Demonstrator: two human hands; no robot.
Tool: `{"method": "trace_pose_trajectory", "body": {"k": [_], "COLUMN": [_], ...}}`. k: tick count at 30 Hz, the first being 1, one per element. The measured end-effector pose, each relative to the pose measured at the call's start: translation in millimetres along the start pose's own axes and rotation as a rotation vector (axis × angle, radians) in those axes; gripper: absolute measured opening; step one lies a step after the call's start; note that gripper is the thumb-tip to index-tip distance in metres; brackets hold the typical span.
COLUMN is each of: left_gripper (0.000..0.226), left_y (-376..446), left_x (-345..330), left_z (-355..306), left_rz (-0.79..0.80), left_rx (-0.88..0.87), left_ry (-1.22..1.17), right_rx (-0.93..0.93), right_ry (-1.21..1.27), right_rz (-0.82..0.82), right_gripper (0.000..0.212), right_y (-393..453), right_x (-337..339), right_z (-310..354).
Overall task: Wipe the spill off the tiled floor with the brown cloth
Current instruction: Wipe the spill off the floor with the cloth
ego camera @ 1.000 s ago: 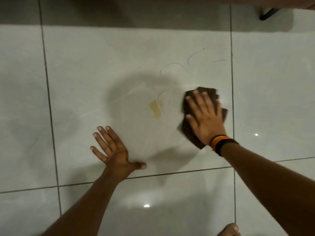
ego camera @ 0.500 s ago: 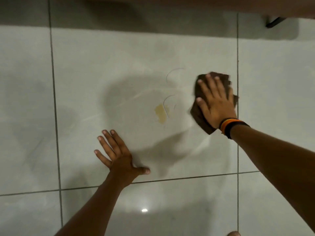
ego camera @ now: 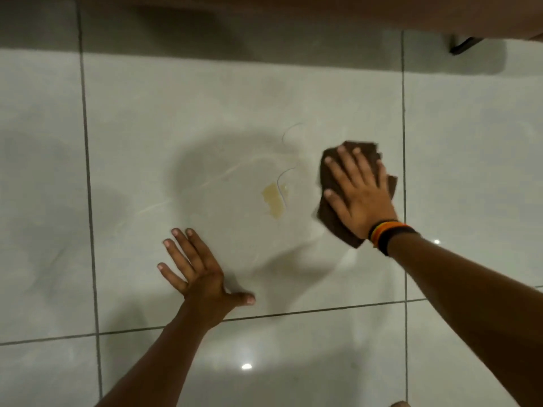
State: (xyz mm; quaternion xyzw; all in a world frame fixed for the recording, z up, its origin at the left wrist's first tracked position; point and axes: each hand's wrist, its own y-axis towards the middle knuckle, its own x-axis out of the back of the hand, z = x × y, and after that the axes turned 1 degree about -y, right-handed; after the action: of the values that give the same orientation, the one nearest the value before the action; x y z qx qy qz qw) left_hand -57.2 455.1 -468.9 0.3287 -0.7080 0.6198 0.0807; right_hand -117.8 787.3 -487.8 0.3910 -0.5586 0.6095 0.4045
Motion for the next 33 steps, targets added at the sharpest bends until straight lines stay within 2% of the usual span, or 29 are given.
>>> {"method": "trace_pose_trajectory", "body": {"k": [3,5,6,8,10,11,12,14,16,17,19,22,28,30,33], "left_gripper": [0.187,0.185,0.184,0.183,0.183,0.183,0.183,0.182,0.182,0.183,0.183,0.182,0.183,0.183,0.182], "left_y": [2,2,2,0,-5,-5,-5,-5,-4,-4,-3,-2,3,2,-2], "left_x": [-1,0,1,4,8,9,10,11,11,11,11,7,2,2,5], "left_z": [-1,0,0,-3,-6,-7,-7,-7,-7,-8,-8,-7,-4,-5,-5], "left_rz": [0.023,0.028,0.034,0.046,0.052,0.061,0.070,0.079,0.086,0.086,0.080,0.058,0.027,0.022,0.031], "left_rx": [0.014,-0.002,-0.003,0.004,0.006,0.002,-0.004,-0.002,0.014,0.017,0.019,0.015,0.030,0.015,0.014], "left_ry": [0.017,0.013,0.013,-0.003,-0.009,-0.008,-0.009,-0.014,-0.025,-0.028,-0.015,-0.014,0.050,0.050,0.033], "right_rx": [-0.330,-0.423,-0.371,-0.107,0.180,0.221,0.190,-0.043,-0.312,-0.386,-0.372,-0.217,-0.483,-0.380,0.174], "right_ry": [0.105,0.151,0.136,0.070,-0.038,-0.061,-0.063,-0.017,0.020,0.031,0.063,0.140,0.263,0.211,0.027], "right_rz": [-0.069,-0.119,-0.135,-0.126,-0.075,-0.040,-0.026,-0.007,0.046,0.056,0.065,0.054,-0.093,-0.091,-0.027], "right_gripper": [0.069,0.071,0.071,0.069,0.067,0.067,0.067,0.069,0.071,0.072,0.074,0.072,0.073,0.072,0.068], "right_y": [50,88,99,92,50,23,-3,-46,-75,-86,-100,-77,70,82,38], "right_x": [8,15,16,14,2,-4,-12,-24,-35,-38,-44,-41,-2,5,-3], "right_z": [4,35,53,79,84,76,63,40,44,60,109,164,174,179,170]}}
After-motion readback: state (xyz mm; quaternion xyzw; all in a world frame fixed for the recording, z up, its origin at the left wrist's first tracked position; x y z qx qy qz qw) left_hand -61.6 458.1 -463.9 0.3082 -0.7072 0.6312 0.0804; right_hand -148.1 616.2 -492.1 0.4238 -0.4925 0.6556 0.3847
